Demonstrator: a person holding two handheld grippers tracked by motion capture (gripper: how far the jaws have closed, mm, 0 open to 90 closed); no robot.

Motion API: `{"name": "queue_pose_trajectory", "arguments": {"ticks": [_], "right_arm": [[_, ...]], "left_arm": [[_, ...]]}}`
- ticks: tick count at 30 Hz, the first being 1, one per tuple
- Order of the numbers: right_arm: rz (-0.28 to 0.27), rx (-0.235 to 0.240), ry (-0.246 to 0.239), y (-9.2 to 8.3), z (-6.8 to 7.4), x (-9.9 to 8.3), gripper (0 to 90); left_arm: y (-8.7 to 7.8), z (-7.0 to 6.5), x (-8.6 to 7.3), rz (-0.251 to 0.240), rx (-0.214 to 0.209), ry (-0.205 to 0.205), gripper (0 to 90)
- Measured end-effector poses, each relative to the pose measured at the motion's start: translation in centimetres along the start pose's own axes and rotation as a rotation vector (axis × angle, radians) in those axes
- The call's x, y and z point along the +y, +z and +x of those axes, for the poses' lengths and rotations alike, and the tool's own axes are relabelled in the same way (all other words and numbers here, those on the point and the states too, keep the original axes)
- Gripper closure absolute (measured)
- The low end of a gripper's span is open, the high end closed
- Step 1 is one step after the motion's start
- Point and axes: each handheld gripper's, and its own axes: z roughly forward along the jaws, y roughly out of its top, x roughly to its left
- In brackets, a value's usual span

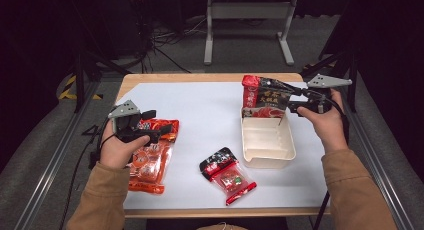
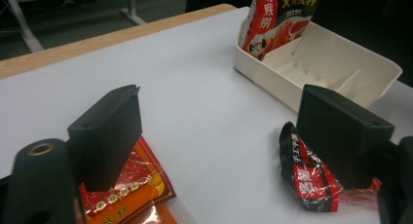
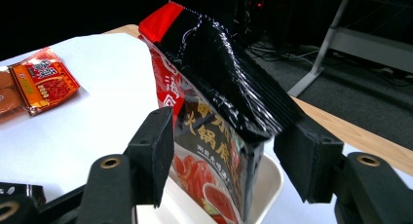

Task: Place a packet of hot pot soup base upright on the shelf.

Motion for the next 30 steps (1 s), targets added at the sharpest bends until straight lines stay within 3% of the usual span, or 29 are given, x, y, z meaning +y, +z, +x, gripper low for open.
{"name": "queue_pose_trajectory", "arguments": {"ticks": [11, 14, 21, 30], "right_arm": [[-0.024, -0.033, 0.021, -2.7, 1.0, -0.8, 34.7], [-0.028, -0.046, 0.037, -3.5, 1.7, -1.0, 31.8], [-0.029, -0.017, 0.050, -4.6, 3.7, -1.5, 29.7], [0.003, 0.023, 0.003, -4.6, 6.2, -1.6, 29.2]], "left_arm": [[-0.9, 0.0, 0.2, -0.004, -0.008, 0.013, 20.0], [-1.4, 0.2, 0.3, -0.024, 0.000, 0.005, 20.2], [-2.0, 0.6, 0.2, -0.027, 0.006, 0.001, 20.1], [-1.9, 0.7, -0.1, -0.001, 0.008, 0.007, 19.2]]}}
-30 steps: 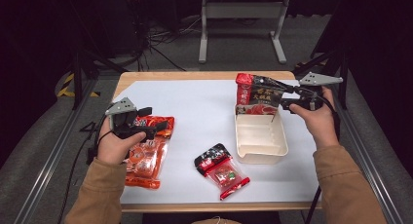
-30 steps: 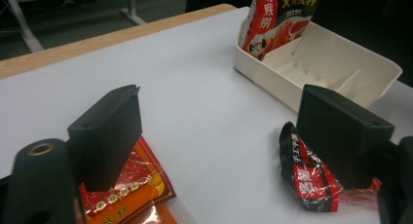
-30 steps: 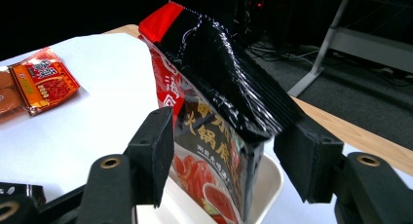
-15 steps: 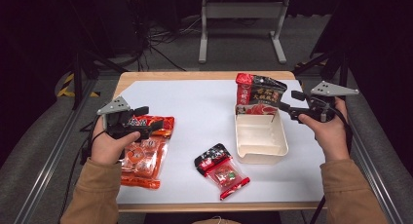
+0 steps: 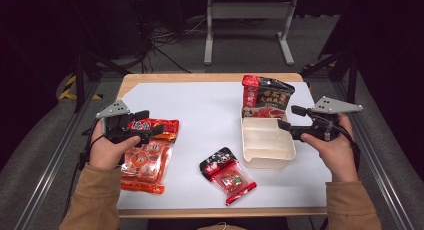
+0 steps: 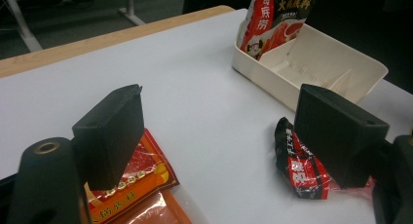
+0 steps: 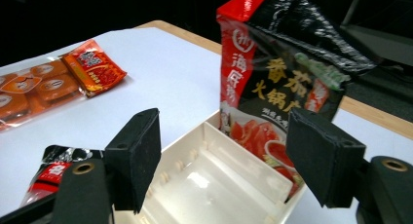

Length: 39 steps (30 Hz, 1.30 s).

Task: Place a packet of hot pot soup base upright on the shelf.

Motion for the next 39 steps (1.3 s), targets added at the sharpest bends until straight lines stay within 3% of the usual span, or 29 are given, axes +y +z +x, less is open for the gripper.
{"name": "queue_pose_trajectory", "arguments": {"ticks": [8, 15, 23, 25, 27, 32, 35, 36, 39], "right_arm": [[-0.020, 0.026, -0.002, 0.4, 0.8, -0.8, 29.5], [-0.009, 0.058, -0.020, 1.1, 1.3, -1.1, 29.1], [-0.001, 0.084, -0.047, 1.8, 2.1, -1.1, 28.6], [-0.001, 0.088, -0.056, 2.0, 2.2, -1.1, 28.5], [0.000, 0.092, -0.058, 2.1, 2.3, -1.2, 28.3], [-0.001, 0.093, -0.056, 2.2, 2.5, -1.2, 28.2], [-0.001, 0.093, -0.060, 2.2, 2.5, -1.3, 28.2], [-0.003, 0.092, -0.064, 2.2, 2.4, -1.3, 28.2], [-0.003, 0.089, -0.059, 2.1, 2.3, -1.5, 28.2]], "left_arm": [[-0.2, 0.3, -0.2, -0.003, 0.010, 0.009, 17.5], [-0.9, 1.8, -0.6, -0.059, 0.035, 0.025, 22.4], [-1.3, 4.7, -1.8, -0.012, 0.162, -0.004, 26.9], [-1.0, 5.4, -2.1, 0.002, 0.196, 0.001, 26.9], [-0.5, 5.9, -2.3, 0.029, 0.260, 0.055, 23.1], [-0.1, 6.9, -2.8, 0.048, 0.244, 0.037, 24.4], [0.0, 7.4, -3.0, 0.061, 0.232, 0.007, 29.1], [0.1, 8.2, -3.4, 0.062, 0.213, -0.025, 30.9], [0.5, 9.3, -4.0, 0.097, 0.228, -0.044, 32.8]]}}
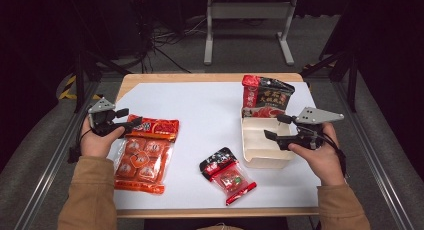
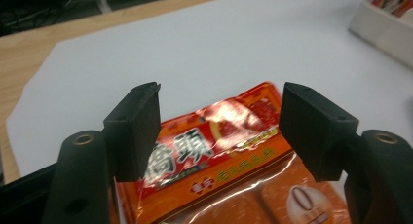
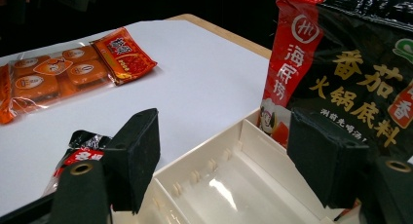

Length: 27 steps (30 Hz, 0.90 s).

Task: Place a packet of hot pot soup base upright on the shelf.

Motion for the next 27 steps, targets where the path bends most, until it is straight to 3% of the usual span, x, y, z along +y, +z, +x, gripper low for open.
{"name": "queue_pose_trajectory", "arguments": {"ticks": [4, 8, 13, 17, 22, 27], "right_arm": [[0.001, -0.004, 0.004, -0.1, -0.1, -0.2, 28.2], [0.005, -0.010, 0.004, -0.1, -0.1, -0.4, 28.1], [0.013, -0.030, 0.012, -0.7, -0.1, -0.9, 28.0], [0.019, -0.035, 0.014, -0.9, 0.1, -1.3, 28.0], [0.023, -0.040, 0.015, -1.0, 0.1, -1.5, 28.0], [0.024, -0.040, 0.013, -1.0, 0.2, -1.5, 27.9]], "left_arm": [[0.7, 1.4, -0.8, -0.004, -0.006, -0.040, 35.8], [1.1, 2.2, -1.2, -0.004, 0.002, -0.052, 37.1], [2.2, 3.5, -1.9, -0.004, -0.036, -0.118, 39.5], [2.5, 4.2, -2.4, 0.007, 0.008, -0.122, 45.7], [2.8, 4.9, -2.9, 0.029, 0.044, -0.116, 44.1], [3.5, 5.5, -3.6, 0.073, 0.023, -0.173, 40.3]]}}
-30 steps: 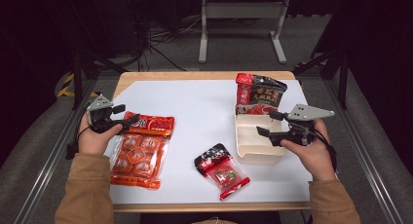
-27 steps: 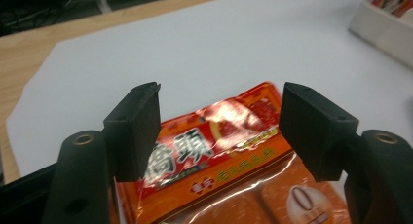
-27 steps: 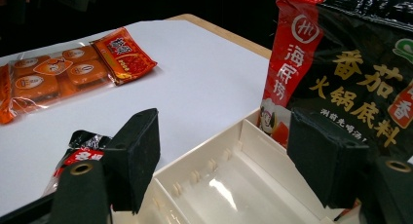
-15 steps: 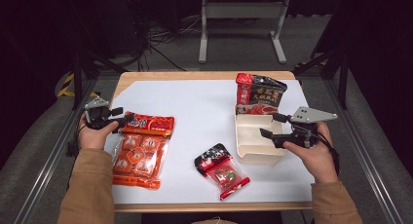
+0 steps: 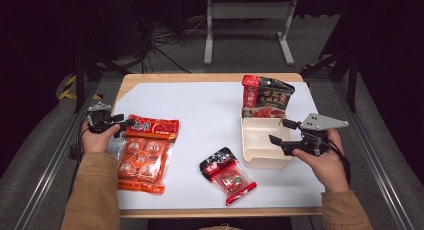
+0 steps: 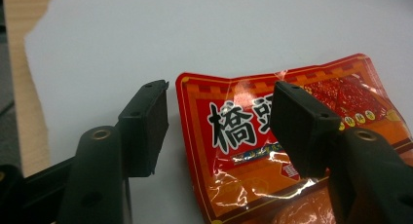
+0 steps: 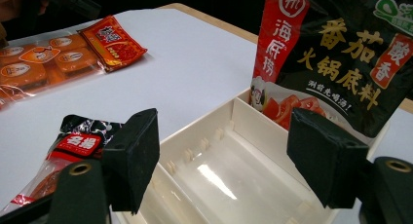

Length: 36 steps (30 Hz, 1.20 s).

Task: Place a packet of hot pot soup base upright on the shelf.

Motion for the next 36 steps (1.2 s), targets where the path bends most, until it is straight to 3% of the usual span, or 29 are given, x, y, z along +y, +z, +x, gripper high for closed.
{"name": "queue_pose_trajectory", "arguments": {"ticks": [7, 13, 21, 24, 30, 36], "right_arm": [[0.006, 0.009, -0.003, 0.4, 0.2, 0.0, 27.9], [0.004, 0.021, -0.005, 0.5, 0.4, 0.1, 27.8], [0.004, 0.024, -0.004, 0.6, 0.4, 0.1, 27.8], [0.005, 0.024, -0.005, 0.6, 0.4, 0.1, 27.8], [0.005, 0.027, -0.007, 0.7, 0.5, 0.1, 27.8], [0.006, 0.034, -0.011, 0.9, 0.6, 0.1, 27.8]], "left_arm": [[0.3, 0.3, -0.3, 0.022, 0.009, -0.004, 38.2], [1.2, 0.2, -0.5, 0.058, -0.072, -0.019, 34.1], [1.7, 0.4, -0.8, 0.074, -0.099, -0.036, 33.4], [1.7, 0.4, -0.7, 0.077, -0.107, -0.025, 34.9], [1.4, 0.1, -0.6, 0.053, -0.162, -0.052, 42.0], [1.1, -0.5, -0.4, 0.059, -0.127, 0.027, 50.5]]}}
